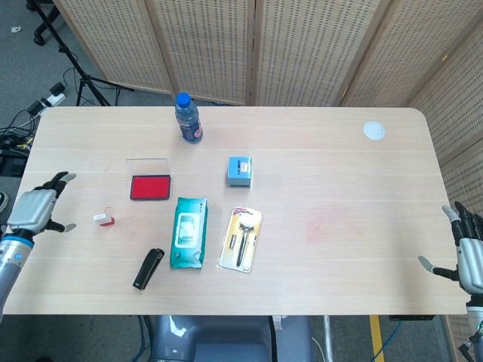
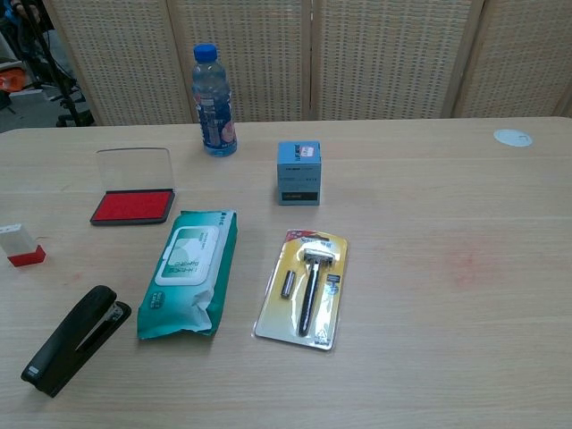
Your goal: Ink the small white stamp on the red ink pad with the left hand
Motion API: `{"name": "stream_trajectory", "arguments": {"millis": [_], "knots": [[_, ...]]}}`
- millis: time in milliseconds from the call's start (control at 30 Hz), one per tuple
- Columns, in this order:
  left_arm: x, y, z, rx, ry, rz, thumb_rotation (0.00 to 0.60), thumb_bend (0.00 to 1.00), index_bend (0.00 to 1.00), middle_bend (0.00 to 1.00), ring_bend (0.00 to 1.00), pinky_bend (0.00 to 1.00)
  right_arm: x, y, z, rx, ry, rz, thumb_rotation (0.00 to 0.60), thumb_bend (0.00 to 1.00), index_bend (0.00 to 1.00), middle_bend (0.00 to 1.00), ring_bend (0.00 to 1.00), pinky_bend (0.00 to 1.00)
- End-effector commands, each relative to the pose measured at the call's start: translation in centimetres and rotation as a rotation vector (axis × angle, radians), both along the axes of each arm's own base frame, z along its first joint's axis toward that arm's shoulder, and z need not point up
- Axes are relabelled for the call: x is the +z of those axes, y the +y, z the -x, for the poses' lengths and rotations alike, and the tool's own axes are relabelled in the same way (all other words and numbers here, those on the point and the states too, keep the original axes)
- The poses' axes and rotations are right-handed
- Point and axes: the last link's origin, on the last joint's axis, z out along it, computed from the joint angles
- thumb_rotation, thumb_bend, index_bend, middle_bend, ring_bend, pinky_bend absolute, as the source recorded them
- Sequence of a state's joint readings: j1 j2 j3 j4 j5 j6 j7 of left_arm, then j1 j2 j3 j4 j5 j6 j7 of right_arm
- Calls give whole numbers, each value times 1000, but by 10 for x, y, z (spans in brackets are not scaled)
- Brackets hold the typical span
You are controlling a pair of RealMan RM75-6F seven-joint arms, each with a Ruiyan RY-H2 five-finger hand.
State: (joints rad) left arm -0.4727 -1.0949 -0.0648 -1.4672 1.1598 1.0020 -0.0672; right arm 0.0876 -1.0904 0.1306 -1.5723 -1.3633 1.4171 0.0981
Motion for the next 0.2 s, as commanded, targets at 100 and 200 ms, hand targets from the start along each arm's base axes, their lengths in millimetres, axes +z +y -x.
{"name": "stream_trajectory", "arguments": {"millis": [100,200], "knots": [[8,-52,8,-109,-194,-309,600,24,0,0,0,0,-3,4,-7,34,15,-1,600,103,0,0,0,0],[5,-56,13,-112,-222,-320,600,26,0,0,0,0,-4,5,-8,38,15,-1,600,104,0,0,0,0]]}}
